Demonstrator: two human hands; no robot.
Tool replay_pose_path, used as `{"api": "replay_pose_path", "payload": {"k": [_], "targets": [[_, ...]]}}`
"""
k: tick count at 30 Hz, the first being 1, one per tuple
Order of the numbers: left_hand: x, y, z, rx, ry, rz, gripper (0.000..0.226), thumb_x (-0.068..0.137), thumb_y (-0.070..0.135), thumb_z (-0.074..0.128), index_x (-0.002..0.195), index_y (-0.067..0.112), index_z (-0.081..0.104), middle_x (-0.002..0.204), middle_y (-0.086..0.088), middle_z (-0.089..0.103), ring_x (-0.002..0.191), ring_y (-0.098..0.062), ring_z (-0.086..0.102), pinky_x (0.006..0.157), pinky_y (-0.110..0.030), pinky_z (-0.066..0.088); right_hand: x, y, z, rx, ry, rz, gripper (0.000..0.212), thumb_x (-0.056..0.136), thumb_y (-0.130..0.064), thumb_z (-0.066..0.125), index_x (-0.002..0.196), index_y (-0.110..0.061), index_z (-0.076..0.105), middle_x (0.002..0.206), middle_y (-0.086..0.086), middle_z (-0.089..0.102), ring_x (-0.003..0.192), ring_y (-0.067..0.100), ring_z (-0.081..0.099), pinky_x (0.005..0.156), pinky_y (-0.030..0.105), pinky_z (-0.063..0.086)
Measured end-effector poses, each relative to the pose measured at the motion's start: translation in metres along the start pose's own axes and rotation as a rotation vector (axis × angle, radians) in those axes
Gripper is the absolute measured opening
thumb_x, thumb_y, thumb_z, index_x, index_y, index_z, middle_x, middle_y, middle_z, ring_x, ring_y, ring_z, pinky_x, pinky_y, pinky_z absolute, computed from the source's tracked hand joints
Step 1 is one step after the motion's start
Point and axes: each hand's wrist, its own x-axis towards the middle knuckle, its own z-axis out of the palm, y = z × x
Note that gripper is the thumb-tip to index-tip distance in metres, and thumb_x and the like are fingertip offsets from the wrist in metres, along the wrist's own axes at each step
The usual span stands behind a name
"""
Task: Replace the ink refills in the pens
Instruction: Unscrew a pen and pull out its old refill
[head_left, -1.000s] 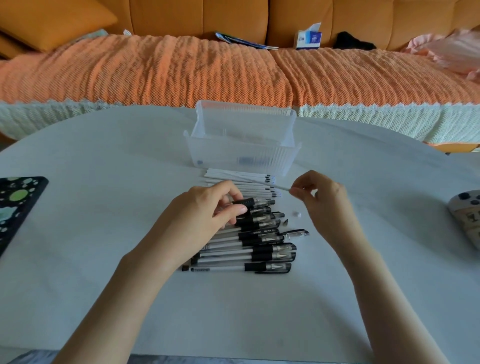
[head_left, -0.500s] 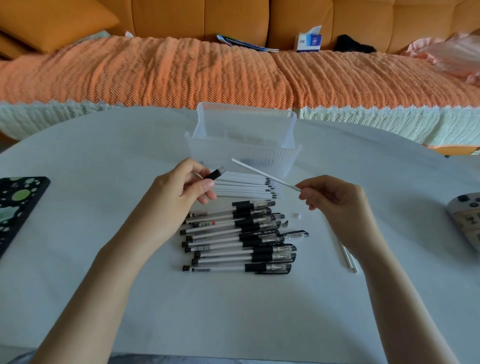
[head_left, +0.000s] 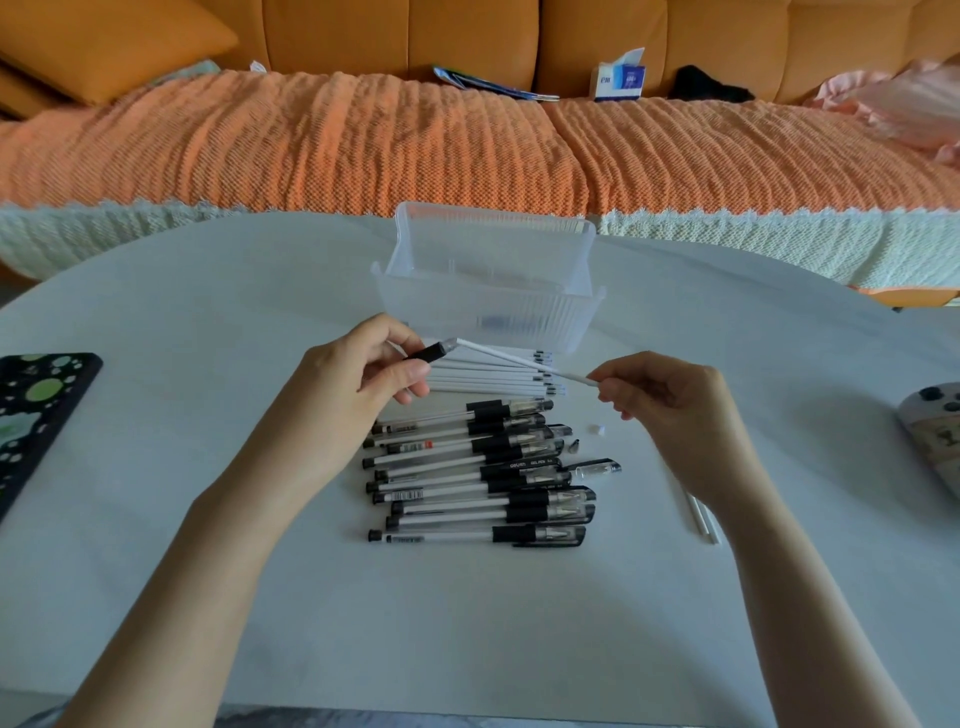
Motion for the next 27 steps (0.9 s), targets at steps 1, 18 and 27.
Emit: {"api": "replay_pose_path", "payload": {"k": [1,18,27], "targets": [[0.0,-0.001,0.0,0.024,-0.001,0.002,0.001,0.089,0.019,0.059,0.09,0.02,0.058,0.076,0.008,0.069,0.072,-0.004,0.062,0.076,-0.02,0.043,0.0,0.0,0.0,-0.019,0.003,-0.001,0.029,0.082,0.0,0.064,0.074,-0.029,0.068,0.063,-0.01,0.063,0.057,0.003,0.05,0.063,0.015,0.044],[-0.013,0.013,0.029,0.154,-0.202,0.089,0.013,0.086,0.03,0.063,0.095,0.039,0.061,0.078,0.044,0.052,0.072,0.014,0.052,0.067,-0.007,0.038,-0.016,-0.024,0.022,0.141,-0.157,-0.006,0.024,0.08,0.0,0.067,0.087,-0.022,0.072,0.079,-0.006,0.073,0.075,0.01,0.069,0.078,0.023,0.052],[-0.017,0.017,0.043,0.149,-0.093,0.205,0.014,0.085,0.045,0.056,0.087,0.031,0.054,0.067,0.012,0.064,0.063,-0.013,0.06,0.066,-0.035,0.05,-0.017,-0.024,0.022,0.214,-0.192,0.055,0.013,0.077,-0.007,0.072,0.085,-0.017,0.071,0.068,0.003,0.071,0.06,0.012,0.065,0.062,0.016,0.047]]}}
